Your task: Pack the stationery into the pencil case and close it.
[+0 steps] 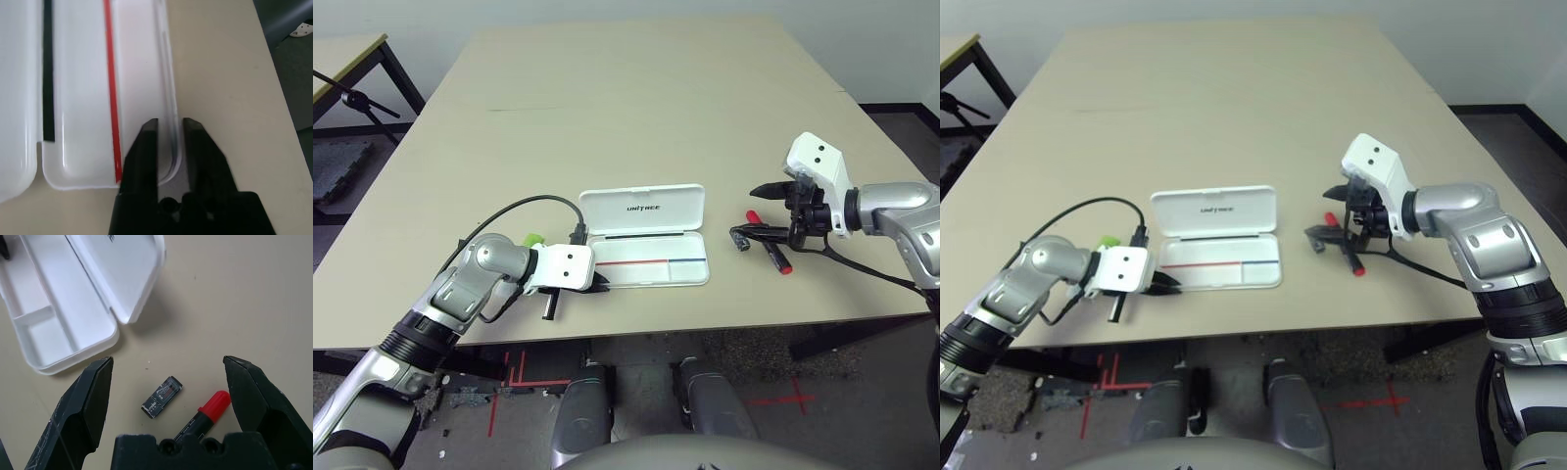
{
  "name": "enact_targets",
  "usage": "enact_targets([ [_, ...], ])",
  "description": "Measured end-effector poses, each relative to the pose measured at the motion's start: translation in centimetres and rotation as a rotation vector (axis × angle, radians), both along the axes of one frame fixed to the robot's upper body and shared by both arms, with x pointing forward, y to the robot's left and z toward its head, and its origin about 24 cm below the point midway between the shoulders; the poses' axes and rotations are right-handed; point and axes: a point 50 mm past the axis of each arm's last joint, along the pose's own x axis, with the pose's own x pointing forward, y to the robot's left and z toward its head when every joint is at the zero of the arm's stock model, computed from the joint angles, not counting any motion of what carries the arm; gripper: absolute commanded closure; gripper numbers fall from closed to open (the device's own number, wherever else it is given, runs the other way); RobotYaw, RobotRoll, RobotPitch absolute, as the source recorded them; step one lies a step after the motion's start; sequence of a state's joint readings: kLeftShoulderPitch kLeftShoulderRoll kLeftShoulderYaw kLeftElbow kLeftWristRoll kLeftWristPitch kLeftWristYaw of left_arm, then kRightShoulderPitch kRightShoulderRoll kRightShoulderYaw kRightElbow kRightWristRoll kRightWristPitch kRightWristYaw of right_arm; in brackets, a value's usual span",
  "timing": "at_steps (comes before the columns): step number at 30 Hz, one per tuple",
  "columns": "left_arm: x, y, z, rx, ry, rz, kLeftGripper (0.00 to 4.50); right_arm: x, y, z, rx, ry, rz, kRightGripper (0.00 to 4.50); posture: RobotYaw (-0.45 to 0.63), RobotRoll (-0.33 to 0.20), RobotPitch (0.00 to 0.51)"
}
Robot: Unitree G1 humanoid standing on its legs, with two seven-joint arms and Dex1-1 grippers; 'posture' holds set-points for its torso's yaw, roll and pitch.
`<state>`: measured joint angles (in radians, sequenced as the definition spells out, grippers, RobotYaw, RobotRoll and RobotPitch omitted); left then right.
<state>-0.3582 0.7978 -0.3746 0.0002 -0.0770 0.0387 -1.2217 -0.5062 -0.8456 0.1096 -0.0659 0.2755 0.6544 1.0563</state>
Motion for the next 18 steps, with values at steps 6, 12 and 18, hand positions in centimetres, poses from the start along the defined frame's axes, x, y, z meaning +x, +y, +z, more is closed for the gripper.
enact_targets([
  [6,-0.8,0.0,0.7,0.009,0.017,0.000,0.27,0.0,0.0,0.0,-0.001,0.004,0.002,0.00,0.02,0.000,0.100],
  [12,-1.2,-0.1,2.2,-0.021,-0.013,0.011,0.01,-0.2,-0.2,-0.2,-0.006,0.022,0.013,0.00,0.02,0.000,0.104],
  [18,-1.3,-0.4,2.6,-0.051,-0.032,0.037,0.01,-0.6,-0.8,0.0,-0.019,0.031,0.014,0.00,0.02,0.000,0.104],
])
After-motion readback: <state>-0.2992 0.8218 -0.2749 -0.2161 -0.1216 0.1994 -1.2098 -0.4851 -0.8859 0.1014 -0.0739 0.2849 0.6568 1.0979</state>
